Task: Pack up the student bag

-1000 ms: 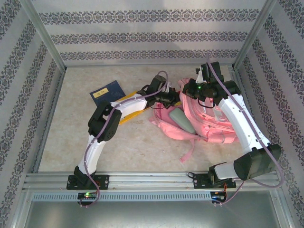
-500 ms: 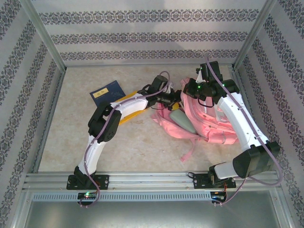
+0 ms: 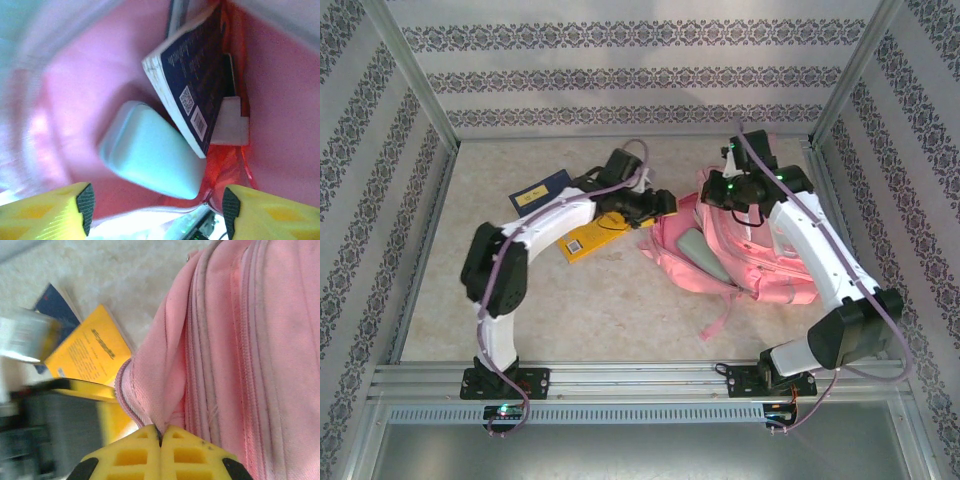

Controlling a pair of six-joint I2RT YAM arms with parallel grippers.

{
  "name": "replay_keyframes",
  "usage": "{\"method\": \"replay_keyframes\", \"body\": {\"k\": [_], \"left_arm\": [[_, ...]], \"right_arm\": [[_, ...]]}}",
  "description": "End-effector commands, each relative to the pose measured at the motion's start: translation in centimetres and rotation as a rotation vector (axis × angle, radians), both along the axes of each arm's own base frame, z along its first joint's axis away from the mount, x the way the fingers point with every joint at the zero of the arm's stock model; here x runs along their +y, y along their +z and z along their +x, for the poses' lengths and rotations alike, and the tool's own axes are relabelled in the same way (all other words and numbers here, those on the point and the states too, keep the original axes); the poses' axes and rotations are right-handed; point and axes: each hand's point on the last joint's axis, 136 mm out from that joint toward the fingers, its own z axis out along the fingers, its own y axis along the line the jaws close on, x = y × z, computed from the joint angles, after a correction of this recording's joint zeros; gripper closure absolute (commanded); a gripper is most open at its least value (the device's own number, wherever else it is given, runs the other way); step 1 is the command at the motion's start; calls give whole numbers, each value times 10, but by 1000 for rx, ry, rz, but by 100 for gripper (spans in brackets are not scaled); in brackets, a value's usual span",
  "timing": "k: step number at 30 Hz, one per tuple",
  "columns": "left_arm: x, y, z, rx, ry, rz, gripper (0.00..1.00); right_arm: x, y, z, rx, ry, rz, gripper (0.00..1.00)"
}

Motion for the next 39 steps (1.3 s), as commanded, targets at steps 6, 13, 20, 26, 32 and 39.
{"method": "replay_keyframes", "body": {"k": [6,13,20,26,32,39], "left_arm": [[131,-6,5,-26,242,178,33],[174,-46,7,9,262,379,32],[179,-90,25,68,262,463,33],[187,-120,39,108,220,584,33],[193,-149,26,199,234,614,32],[182,-160,-19,309,329,447,34]], "right_arm": [[22,-55,-8,64,98,-200,81],[33,-39,-16,-13,128,-288,57],[40,-13,-55,-143,192,-276,59],[37,-16,-97,-133,253,-217,61],[39,-26,-114,-82,256,-163,62],[47,-34,-108,-51,202,-134,63]]}}
